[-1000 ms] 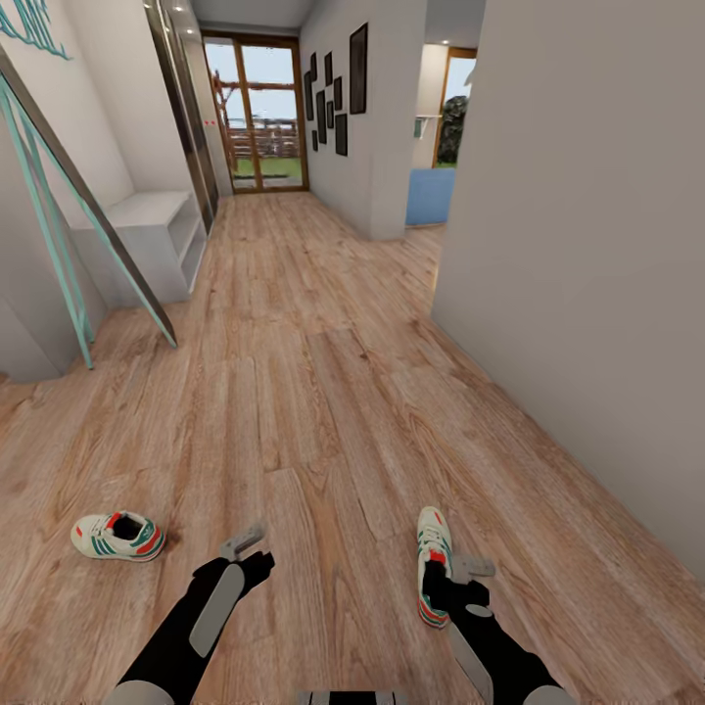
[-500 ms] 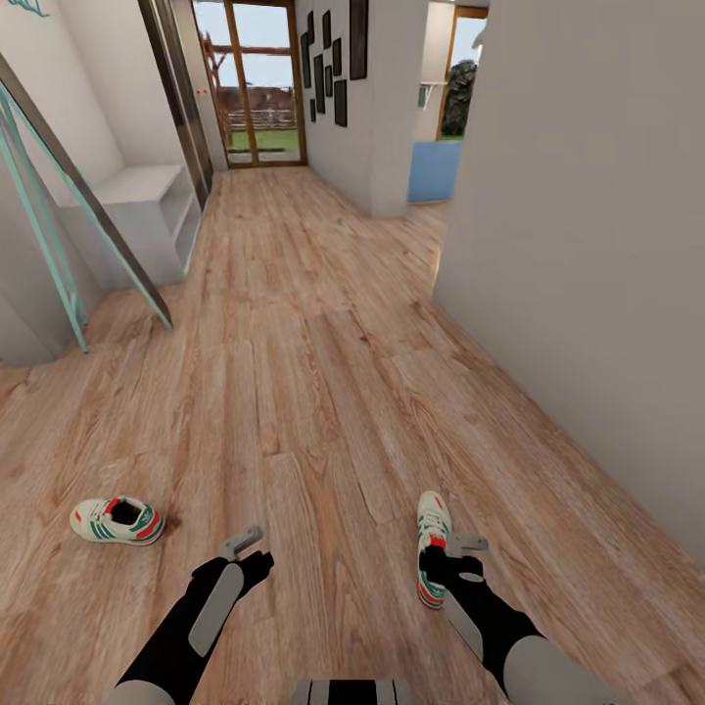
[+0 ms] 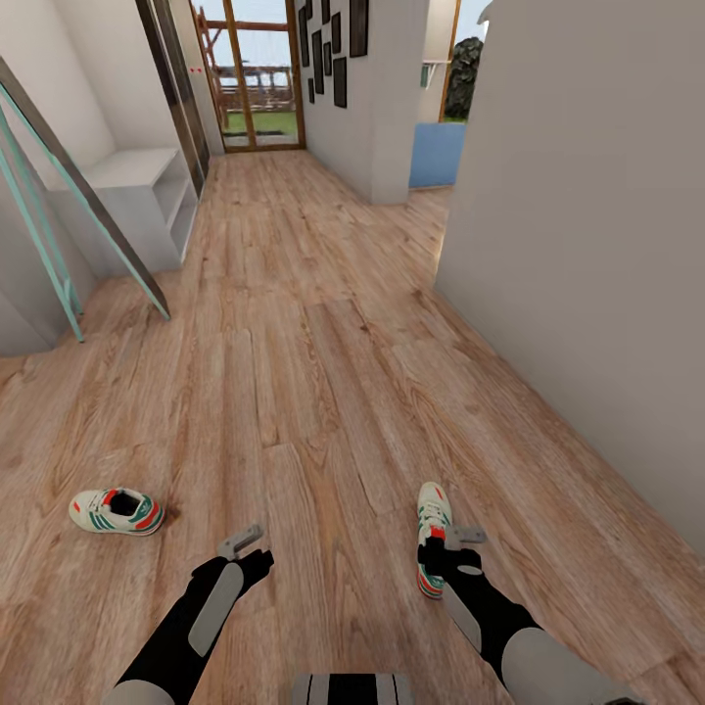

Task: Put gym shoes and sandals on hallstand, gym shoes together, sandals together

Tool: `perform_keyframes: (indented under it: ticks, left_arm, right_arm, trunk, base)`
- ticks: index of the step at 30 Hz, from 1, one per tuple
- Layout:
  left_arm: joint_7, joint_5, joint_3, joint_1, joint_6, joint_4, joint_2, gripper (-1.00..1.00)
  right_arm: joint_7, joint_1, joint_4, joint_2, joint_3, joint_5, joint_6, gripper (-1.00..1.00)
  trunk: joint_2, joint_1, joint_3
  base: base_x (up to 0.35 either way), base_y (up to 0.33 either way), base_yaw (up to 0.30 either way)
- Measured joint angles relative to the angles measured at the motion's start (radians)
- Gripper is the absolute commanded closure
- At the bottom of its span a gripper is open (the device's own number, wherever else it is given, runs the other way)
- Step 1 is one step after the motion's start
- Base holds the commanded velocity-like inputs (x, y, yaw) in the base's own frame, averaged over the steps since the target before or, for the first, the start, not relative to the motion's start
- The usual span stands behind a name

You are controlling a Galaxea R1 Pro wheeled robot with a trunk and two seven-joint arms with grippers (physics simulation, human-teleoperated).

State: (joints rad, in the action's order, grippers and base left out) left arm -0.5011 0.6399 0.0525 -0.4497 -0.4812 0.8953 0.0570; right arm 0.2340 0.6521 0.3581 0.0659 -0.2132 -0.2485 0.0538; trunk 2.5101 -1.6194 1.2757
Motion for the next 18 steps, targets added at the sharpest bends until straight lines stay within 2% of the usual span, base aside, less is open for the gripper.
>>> perform_keyframes:
  ticks: [2, 18]
  left_arm:
    - [0.000, 0.000, 0.001, 0.000, 0.001, 0.000, 0.000, -1.00]
    - [-0.004, 0.000, 0.007, 0.000, 0.003, 0.002, 0.002, -1.00]
  right_arm:
    - [0.000, 0.002, 0.001, 0.000, 0.000, 0.000, -0.001, -1.00]
    - [-0.001, 0.021, 0.002, 0.001, -0.003, 0.000, -0.055, -1.00]
  trunk:
    - [0.000, 0.000, 0.000]
    - [0.004, -0.007, 0.062]
  base:
    - [0.000, 0.000, 0.000]
    - [0.000, 0.000, 0.000]
